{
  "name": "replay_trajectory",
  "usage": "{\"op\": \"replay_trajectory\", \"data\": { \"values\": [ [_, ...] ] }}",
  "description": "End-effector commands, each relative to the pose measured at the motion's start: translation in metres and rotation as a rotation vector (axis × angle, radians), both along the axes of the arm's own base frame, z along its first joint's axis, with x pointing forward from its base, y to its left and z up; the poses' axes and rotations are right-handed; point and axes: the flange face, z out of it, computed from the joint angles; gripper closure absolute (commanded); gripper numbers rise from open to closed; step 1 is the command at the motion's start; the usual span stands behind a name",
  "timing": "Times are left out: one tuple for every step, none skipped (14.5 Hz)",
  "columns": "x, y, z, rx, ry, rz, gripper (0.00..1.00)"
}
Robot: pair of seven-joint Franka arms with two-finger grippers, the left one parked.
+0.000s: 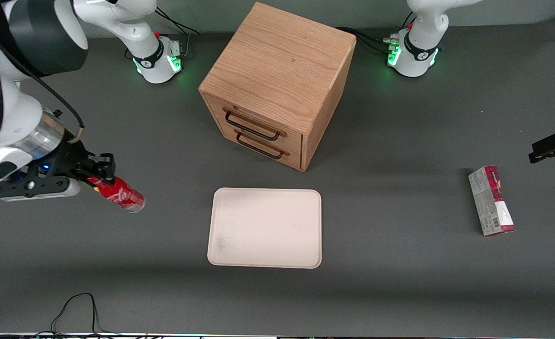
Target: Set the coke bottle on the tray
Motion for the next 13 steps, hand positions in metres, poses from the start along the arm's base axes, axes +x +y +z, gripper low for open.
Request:
{"op": "replay_trajectory", "data": {
  "values": [
    [0.029, 0.037, -0.017, 0.048, 0.001, -0.026, 1.0],
    [0.036, 0.054, -0.032, 0.069, -0.002, -0.039, 1.0],
    [0.043, 0.073, -0.049, 0.067, -0.023, -0.048, 1.0],
    [0.045, 0.097, -0.07, 0.054, -0.035, -0.043, 1.0],
    [0.051, 0.111, -0.093, 0.039, -0.041, -0.044, 1.0],
    [0.056, 0.124, -0.116, 0.044, -0.041, -0.036, 1.0],
    [0.06, 0.131, -0.14, 0.047, -0.027, -0.027, 1.0],
    [0.066, 0.134, -0.166, 0.044, -0.007, -0.019, 1.0],
    [0.066, 0.149, -0.193, 0.037, 0.002, 0.008, 1.0],
    [0.068, 0.154, -0.217, 0.012, 0.009, 0.022, 1.0],
    [0.069, 0.154, -0.239, -0.011, 0.025, 0.03, 1.0],
    [0.068, 0.157, -0.258, -0.027, 0.042, 0.043, 1.0],
    [0.066, 0.16, -0.272, -0.028, 0.038, 0.053, 1.0]
  ]
}}
